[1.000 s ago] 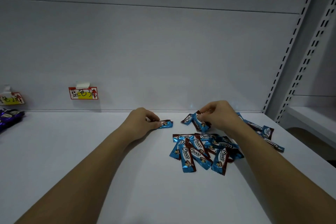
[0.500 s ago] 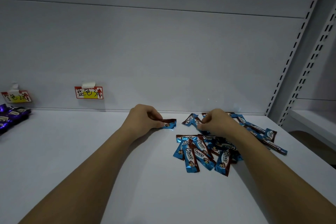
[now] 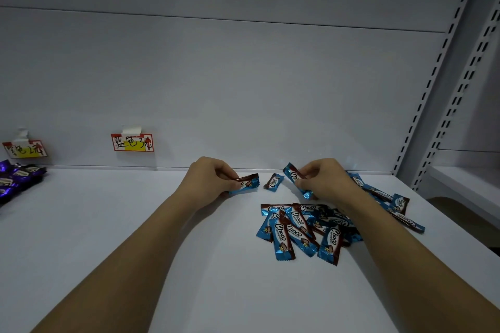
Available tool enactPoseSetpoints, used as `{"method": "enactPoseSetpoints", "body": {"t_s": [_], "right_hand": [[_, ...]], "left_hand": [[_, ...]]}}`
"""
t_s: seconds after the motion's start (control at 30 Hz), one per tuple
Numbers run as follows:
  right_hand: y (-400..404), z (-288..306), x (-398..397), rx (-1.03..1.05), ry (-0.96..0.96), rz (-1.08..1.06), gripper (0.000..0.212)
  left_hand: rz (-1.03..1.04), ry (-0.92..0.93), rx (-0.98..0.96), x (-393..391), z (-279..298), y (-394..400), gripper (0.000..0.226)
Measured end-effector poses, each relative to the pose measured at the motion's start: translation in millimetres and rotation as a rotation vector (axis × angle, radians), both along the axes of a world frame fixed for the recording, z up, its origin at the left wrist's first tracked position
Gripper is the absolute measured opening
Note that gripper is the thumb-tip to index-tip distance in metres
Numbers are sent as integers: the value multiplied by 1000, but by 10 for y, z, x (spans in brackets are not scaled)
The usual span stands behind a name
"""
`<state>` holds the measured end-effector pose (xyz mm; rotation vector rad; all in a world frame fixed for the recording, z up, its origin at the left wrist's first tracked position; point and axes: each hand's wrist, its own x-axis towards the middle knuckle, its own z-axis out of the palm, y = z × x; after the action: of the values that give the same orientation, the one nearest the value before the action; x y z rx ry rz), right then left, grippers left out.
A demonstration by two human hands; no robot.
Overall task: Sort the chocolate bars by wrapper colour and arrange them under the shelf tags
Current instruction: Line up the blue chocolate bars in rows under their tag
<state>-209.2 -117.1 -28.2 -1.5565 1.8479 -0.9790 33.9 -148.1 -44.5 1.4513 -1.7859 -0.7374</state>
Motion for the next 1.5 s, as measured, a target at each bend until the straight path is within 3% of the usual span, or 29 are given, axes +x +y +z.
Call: {"method": "enactPoseSetpoints", "body": {"t_s": [0.23, 0.53, 0.77, 1.03, 1.33, 1.5], "right_hand": [[38, 3, 139, -72, -40, 80, 17], [253, 142, 362, -97, -200, 82, 15], [234, 202, 1067, -54, -89, 206, 14], [-29, 54, 2151, 26, -27, 312, 18], [-520, -7, 2705, 4, 78, 294, 23], [-660, -82, 2807, -92, 235, 291, 23]], "left_hand": [[29, 21, -4, -7, 15, 29, 15], [98, 194, -25, 73, 205, 348, 10], [208, -16, -75, 973, 324, 526, 13], [345, -77, -39, 2004, 173, 511, 16], [348, -185, -38, 2264, 90, -73, 24], [345, -256, -64, 2238, 34, -305, 27]]}}
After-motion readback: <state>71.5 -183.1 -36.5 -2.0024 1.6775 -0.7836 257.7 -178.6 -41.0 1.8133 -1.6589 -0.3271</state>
